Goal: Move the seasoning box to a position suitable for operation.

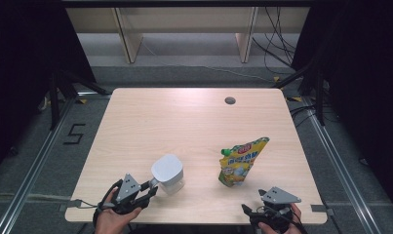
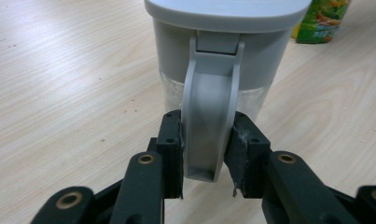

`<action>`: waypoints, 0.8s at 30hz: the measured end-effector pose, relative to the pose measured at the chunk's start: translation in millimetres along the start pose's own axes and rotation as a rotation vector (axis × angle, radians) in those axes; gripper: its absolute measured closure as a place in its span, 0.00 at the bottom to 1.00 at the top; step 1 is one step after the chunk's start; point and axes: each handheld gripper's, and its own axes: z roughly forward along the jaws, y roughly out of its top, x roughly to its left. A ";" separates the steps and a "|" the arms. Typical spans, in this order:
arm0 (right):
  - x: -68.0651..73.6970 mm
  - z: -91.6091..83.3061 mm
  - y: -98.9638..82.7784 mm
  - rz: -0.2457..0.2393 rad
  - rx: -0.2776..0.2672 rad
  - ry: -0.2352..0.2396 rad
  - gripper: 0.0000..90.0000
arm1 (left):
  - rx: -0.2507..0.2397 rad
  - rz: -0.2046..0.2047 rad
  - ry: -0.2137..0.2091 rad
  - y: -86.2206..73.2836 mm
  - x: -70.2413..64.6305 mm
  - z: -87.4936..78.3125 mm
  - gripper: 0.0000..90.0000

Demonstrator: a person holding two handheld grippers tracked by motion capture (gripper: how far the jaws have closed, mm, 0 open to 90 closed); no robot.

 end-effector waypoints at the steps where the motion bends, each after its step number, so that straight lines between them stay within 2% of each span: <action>1: -0.1 0.2 0.0 -0.007 -0.002 0.001 0.25 | -0.008 -0.006 0.005 0.1 0.6 1.0 0.75; 4: 0.0 0.3 0.0 -0.008 -0.001 0.004 0.25 | 0.006 0.031 0.016 1.5 4.6 0.7 0.75; 6: 1.5 0.3 -0.3 0.013 0.007 0.000 0.25 | 0.002 0.030 0.007 2.2 5.4 2.0 0.75; 7: 1.4 0.5 -0.3 0.006 0.007 0.000 0.26 | -0.007 0.024 0.010 2.6 5.9 3.7 0.75; 8: 1.6 0.4 -0.2 0.006 0.008 0.001 0.26 | 0.006 0.032 0.008 2.9 7.0 3.2 0.75; 12: 1.5 0.8 -0.1 -0.003 0.002 0.002 0.26 | -0.006 0.028 -0.029 2.3 10.9 4.1 0.76; 15: 1.6 1.1 0.0 -0.004 0.004 0.003 0.26 | 0.000 0.065 -0.040 3.1 13.1 3.0 0.76; 16: 1.6 1.1 0.0 -0.004 0.004 0.003 0.26 | 0.000 0.065 -0.040 3.1 13.1 3.0 0.76; 17: 1.9 1.0 0.0 0.005 0.009 0.007 0.26 | -0.001 0.048 -0.061 2.3 11.1 3.4 0.76; 19: 1.3 1.1 0.0 -0.006 0.003 0.002 0.26 | -0.023 0.062 -0.093 1.9 8.1 5.1 0.76; 21: 1.5 1.2 0.0 -0.003 0.004 0.007 0.26 | -0.027 0.102 -0.120 2.6 4.3 6.6 0.76; 22: 1.5 1.2 0.0 -0.003 0.004 0.007 0.26 | -0.027 0.102 -0.120 2.6 4.3 6.6 0.76; 23: 1.9 0.9 0.0 0.003 0.005 0.010 0.26 | -0.029 0.130 -0.143 3.5 -1.5 7.0 0.76; 24: 1.5 1.0 0.0 -0.002 0.000 0.006 0.26 | -0.029 0.128 -0.155 3.6 -4.6 6.8 0.76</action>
